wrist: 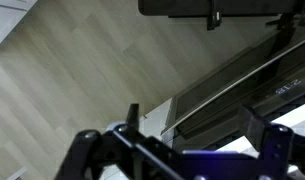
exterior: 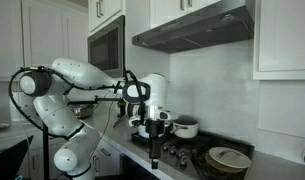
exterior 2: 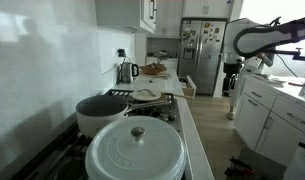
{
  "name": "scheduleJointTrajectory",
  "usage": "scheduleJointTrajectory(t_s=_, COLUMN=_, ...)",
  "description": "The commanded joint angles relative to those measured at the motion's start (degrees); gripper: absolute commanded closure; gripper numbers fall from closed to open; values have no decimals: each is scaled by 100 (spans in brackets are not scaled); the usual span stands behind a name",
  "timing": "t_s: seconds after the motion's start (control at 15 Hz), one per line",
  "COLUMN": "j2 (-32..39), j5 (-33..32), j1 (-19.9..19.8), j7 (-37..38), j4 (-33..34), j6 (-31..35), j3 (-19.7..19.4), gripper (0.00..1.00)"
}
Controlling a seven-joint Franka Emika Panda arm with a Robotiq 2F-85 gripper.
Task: Move the uncovered pot backwards
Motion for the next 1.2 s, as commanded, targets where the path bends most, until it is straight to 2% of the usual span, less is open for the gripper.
scheduleJointTrajectory(t_s=0.0, j2=-2, j5=-18, j1=46, j7=20, j4=11, j6=-20, j3=-36, gripper=0)
scheduleJointTrajectory(t_s=0.4, j2=172, j5=51, j1=142, j7=-72, j4=133, j6=-35, j3=-34, gripper=0)
scheduleJointTrajectory(t_s=0.73, j2=654, j5=28, j1=541, j7=-118, j4=467, j6=-43, j3=229, gripper=0)
scheduleJointTrajectory(t_s=1.13, j2=1371, j5=112, j1=1058, j7=-540, j4=1128, j6=-186, j3=498, gripper=0)
